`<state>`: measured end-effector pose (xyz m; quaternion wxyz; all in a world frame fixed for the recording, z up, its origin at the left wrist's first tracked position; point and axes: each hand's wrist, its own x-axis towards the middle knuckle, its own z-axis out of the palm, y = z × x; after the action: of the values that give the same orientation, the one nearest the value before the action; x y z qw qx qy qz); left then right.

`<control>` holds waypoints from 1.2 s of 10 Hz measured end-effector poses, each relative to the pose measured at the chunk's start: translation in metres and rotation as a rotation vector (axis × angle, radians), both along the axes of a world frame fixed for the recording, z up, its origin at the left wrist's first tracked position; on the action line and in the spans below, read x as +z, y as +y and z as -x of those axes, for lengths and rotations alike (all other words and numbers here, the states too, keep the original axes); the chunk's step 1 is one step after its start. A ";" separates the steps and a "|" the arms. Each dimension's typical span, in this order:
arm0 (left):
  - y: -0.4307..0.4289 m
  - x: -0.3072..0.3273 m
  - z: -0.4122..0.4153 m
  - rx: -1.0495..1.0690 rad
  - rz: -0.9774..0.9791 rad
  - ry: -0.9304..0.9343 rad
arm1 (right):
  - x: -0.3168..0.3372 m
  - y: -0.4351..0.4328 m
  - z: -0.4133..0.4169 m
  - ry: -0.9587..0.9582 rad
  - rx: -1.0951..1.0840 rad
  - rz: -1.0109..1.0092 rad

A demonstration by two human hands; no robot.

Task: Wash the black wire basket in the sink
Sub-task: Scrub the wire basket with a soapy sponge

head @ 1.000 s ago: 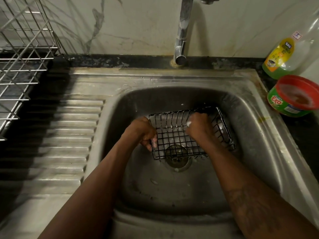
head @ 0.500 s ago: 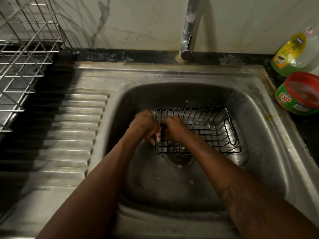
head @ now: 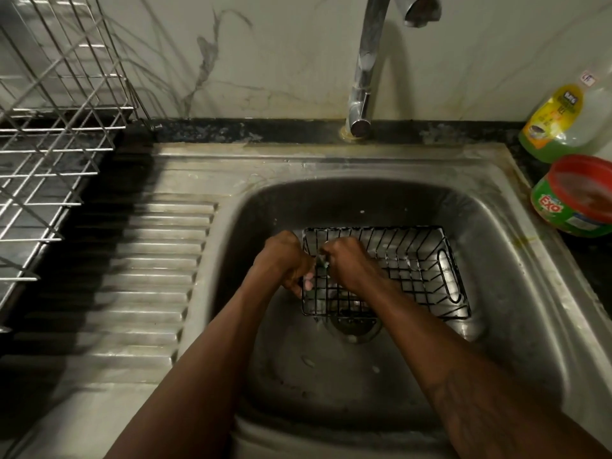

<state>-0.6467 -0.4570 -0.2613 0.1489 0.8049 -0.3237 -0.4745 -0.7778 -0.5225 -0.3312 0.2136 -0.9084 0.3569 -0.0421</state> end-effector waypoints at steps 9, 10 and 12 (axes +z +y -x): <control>-0.002 0.012 -0.005 -0.077 -0.079 -0.264 | 0.001 0.001 0.008 0.220 0.119 -0.411; -0.002 0.007 -0.007 -0.041 -0.057 -0.178 | -0.002 -0.006 0.008 -0.086 -0.084 -0.140; -0.005 0.003 -0.010 -0.056 -0.068 -0.211 | 0.006 -0.008 0.009 0.219 0.023 -0.355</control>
<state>-0.6364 -0.4621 -0.2587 0.0733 0.8456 -0.3438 -0.4018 -0.7867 -0.5301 -0.3251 0.3309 -0.8597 0.3692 0.1229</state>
